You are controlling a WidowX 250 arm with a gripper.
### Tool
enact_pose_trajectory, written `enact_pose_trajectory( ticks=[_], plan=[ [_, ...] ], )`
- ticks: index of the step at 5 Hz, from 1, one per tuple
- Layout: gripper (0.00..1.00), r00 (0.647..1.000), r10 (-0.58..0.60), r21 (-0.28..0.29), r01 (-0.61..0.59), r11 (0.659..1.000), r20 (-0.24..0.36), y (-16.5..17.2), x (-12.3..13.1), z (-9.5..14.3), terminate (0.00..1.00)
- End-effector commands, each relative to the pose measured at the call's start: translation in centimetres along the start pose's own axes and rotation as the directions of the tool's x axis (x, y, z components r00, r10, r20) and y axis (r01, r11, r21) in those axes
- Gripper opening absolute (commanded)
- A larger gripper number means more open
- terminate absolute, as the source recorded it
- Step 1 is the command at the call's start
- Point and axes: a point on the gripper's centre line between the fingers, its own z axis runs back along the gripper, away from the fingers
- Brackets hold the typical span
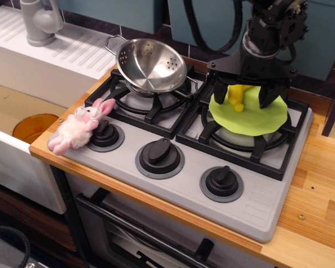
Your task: End effector transition from object to object
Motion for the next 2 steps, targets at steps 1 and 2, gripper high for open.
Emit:
enact_pose_trajectory(
  ticks=[1,2],
  plan=[
    [1.00,1.000,0.000,0.000,0.000,1.000,0.000,0.0,0.0,0.0,0.00],
    [1.00,0.997,0.003,0.109,0.005,0.994,-0.079,0.2,0.2,5.3,0.00]
  ],
)
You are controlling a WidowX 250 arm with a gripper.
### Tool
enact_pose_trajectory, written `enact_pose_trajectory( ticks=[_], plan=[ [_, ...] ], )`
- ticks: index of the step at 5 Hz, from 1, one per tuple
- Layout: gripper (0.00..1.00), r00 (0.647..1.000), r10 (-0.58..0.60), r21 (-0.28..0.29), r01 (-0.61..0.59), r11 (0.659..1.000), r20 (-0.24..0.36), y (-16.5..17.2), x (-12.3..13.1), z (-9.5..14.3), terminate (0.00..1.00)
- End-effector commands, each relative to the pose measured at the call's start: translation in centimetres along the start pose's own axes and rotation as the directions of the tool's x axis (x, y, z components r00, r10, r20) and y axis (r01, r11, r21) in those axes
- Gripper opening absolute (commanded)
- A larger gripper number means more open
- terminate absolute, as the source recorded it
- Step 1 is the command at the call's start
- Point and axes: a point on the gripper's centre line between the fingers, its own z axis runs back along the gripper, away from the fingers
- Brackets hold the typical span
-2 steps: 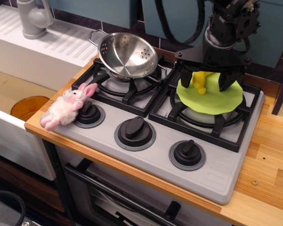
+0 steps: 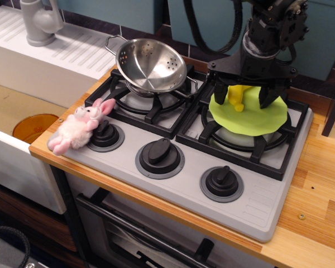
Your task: End effector transition from object to object
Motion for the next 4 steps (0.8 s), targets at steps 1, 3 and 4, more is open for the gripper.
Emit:
enact_pose_trajectory(
  ticks=[1,3,4],
  plan=[
    [1.00,0.994,0.009,0.163,0.009,0.987,-0.111,-0.4,0.7,10.6,0.00],
    [1.00,0.978,-0.116,0.209,0.151,0.966,-0.173,5.2,2.6,18.1,0.00],
    [1.00,0.965,-0.205,0.158,0.231,0.960,-0.166,9.2,3.2,17.1,0.00]
  ],
)
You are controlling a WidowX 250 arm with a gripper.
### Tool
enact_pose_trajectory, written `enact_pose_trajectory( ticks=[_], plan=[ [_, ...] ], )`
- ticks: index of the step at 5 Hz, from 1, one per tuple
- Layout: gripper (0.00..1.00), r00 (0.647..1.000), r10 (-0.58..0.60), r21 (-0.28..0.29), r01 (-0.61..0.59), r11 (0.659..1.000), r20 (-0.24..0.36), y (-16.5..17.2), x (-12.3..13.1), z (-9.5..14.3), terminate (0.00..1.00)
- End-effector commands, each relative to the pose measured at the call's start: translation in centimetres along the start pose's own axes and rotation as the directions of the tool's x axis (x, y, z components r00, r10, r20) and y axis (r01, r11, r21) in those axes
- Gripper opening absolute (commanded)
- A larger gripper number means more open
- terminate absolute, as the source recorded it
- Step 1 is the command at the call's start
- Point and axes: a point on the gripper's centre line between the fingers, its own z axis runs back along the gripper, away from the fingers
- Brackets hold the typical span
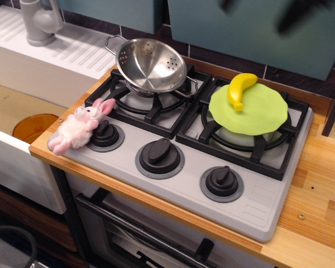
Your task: End effector transition from object to object
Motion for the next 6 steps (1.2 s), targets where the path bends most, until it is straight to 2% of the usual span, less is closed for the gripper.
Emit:
enact_pose_trajectory(
  ticks=[1,3,4,6],
  plan=[
    [1.00,0.990,-0.091,-0.081,0.101,0.992,0.112,6.8,0.7,-2.7,0.00],
    [1.00,0.979,-0.106,-0.117,0.127,0.985,0.172,9.3,1.1,-7.2,0.00],
    [1.00,0.973,-0.097,-0.131,0.126,0.983,0.209,9.6,1.0,-9.9,0.00],
    [1.00,0.964,-0.084,-0.154,0.126,0.980,0.251,10.0,0.2,-13.4,0.00]
  ],
)
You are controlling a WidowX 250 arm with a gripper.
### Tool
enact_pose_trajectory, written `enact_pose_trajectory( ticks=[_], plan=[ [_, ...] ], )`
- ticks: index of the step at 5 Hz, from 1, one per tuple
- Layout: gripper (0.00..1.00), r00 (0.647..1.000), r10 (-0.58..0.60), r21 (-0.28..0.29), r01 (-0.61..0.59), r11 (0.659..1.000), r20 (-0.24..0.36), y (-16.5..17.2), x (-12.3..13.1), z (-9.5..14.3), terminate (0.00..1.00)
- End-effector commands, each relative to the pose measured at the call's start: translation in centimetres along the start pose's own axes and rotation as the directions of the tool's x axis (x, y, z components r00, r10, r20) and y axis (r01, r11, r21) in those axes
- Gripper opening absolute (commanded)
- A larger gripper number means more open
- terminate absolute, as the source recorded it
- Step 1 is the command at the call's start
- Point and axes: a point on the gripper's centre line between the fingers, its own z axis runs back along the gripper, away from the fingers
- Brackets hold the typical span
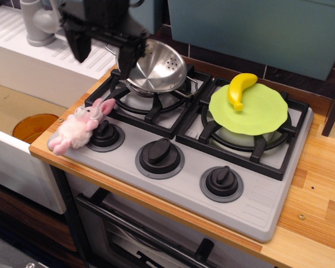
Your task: End effector transition from object to object
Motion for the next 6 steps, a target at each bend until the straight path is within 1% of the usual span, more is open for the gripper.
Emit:
enact_pose_trajectory(
  ticks=[1,2,5,6],
  plan=[
    [1.00,0.994,0.006,0.000,-0.006,1.000,0.108,1.3,0.3,-1.5,0.00],
    [1.00,0.992,0.016,-0.012,-0.014,1.000,0.126,1.5,0.0,-2.9,0.00],
    [1.00,0.985,0.026,-0.010,-0.025,1.000,0.168,2.0,-2.3,-6.2,0.00],
    [1.00,0.987,0.037,-0.040,-0.032,0.999,0.153,0.9,-3.3,-7.5,1.00]
  ],
)
